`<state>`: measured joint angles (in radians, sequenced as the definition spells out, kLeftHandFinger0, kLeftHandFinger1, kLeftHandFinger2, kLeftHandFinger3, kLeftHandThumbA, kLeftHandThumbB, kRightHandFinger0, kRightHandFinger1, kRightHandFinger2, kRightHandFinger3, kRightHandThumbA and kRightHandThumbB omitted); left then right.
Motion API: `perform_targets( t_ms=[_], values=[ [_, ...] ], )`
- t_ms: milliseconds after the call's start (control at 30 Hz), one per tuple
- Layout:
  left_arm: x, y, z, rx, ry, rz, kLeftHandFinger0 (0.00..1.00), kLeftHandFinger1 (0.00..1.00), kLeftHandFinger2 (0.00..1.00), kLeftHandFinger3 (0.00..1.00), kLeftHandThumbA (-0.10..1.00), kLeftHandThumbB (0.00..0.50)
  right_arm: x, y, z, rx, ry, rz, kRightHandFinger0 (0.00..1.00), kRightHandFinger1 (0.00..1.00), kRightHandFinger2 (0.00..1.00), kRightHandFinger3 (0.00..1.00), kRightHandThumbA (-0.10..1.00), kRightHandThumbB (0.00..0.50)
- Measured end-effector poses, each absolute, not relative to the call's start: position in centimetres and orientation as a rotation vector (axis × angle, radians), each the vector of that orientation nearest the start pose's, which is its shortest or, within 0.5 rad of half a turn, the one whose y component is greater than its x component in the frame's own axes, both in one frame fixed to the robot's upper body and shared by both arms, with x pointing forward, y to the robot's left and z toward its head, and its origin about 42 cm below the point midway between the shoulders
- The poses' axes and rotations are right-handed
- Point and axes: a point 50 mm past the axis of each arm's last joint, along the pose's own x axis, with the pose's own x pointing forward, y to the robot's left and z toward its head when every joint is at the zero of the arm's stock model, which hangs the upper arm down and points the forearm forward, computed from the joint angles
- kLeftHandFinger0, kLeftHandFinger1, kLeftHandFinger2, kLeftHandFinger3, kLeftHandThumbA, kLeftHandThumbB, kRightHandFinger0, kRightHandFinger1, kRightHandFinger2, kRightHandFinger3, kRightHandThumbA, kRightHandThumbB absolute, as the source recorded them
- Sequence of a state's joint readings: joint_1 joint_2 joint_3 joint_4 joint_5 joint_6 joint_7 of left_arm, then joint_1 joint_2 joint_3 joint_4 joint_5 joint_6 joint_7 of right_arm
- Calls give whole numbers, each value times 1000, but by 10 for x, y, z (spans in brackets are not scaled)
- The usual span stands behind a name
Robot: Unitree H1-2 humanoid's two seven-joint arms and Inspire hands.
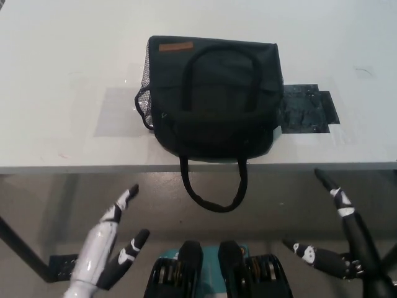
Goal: A soft travel bag is kept infront of the robot in the middle of the desk and the robot uses both its hands to press it to reduce its size
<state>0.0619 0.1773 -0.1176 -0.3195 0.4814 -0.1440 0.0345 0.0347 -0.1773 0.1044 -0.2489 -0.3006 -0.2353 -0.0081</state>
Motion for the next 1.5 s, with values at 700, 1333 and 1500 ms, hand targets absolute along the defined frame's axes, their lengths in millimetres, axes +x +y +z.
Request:
perform_targets(
  t_ms=[700, 1333, 1500],
  values=[
    [407, 206, 406, 1256, -946, 26, 1000, 1000, 1000, 1000, 1000, 318, 425, -163, 374, -768, -784, 118, 1000, 1000, 1000, 1000, 1000, 115],
    [544, 172, 367, 1377, -495, -130, 1000, 1000, 1000, 1000, 1000, 328, 530, -128, 328, -924, -399, 178, 1000, 1000, 1000, 1000, 1000, 103],
    [558, 161, 358, 1396, -446, -147, 1000, 1000, 1000, 1000, 1000, 326, 536, -128, 313, -927, -352, 175, 1000, 1000, 1000, 1000, 1000, 89]
  ],
)
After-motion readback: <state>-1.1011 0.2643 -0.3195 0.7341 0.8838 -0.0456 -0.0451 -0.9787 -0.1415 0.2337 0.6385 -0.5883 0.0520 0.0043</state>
